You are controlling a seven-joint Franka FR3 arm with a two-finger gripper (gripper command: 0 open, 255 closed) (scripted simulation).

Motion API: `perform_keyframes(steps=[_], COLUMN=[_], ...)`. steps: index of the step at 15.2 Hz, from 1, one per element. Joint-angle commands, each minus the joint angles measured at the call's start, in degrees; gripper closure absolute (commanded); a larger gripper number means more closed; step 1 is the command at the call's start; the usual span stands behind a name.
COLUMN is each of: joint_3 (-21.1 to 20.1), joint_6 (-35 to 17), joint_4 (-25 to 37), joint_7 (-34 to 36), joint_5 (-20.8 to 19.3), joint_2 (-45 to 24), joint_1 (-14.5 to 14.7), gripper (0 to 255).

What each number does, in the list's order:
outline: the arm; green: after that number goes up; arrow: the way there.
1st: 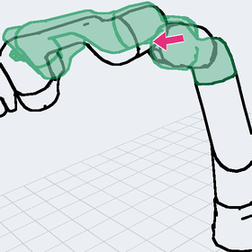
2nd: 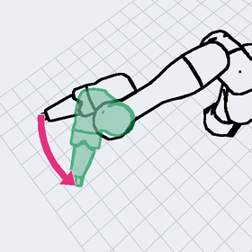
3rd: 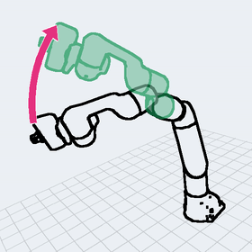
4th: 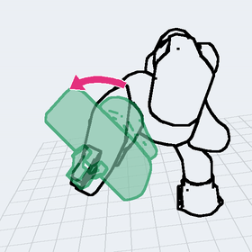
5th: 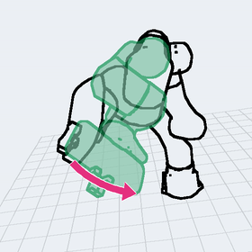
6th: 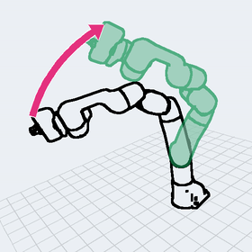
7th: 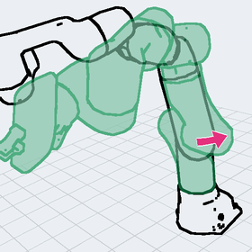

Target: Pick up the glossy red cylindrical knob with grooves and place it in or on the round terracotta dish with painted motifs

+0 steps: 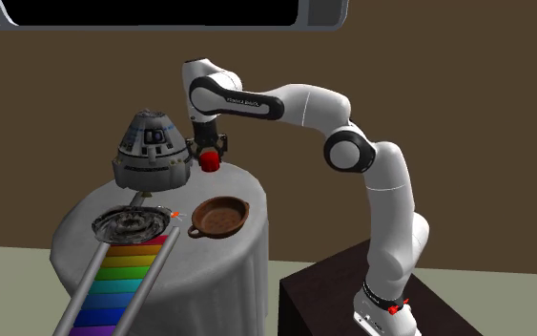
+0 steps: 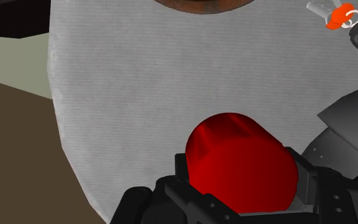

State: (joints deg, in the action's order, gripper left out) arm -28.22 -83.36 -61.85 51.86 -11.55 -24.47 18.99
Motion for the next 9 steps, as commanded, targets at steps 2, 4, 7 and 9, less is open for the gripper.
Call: perform_keyframes(steps=[2,4,7,9], joint_3=[0.1,-0.8,-2.0,-2.7], joint_6=[3.1,0.2,-2.8,-4.3], joint_4=[4.6,-3.5,-12.7,-17.7], joint_7=[-0.1,1.3,3.0,4.1], joint_5=[-0.7,1.5,4.4,6.3], joint_2=[-1.5,3.8,10.5,14.4], joint_1=[1.0,-0.3,-1.3,-1.5], gripper=[255,255,255,255])
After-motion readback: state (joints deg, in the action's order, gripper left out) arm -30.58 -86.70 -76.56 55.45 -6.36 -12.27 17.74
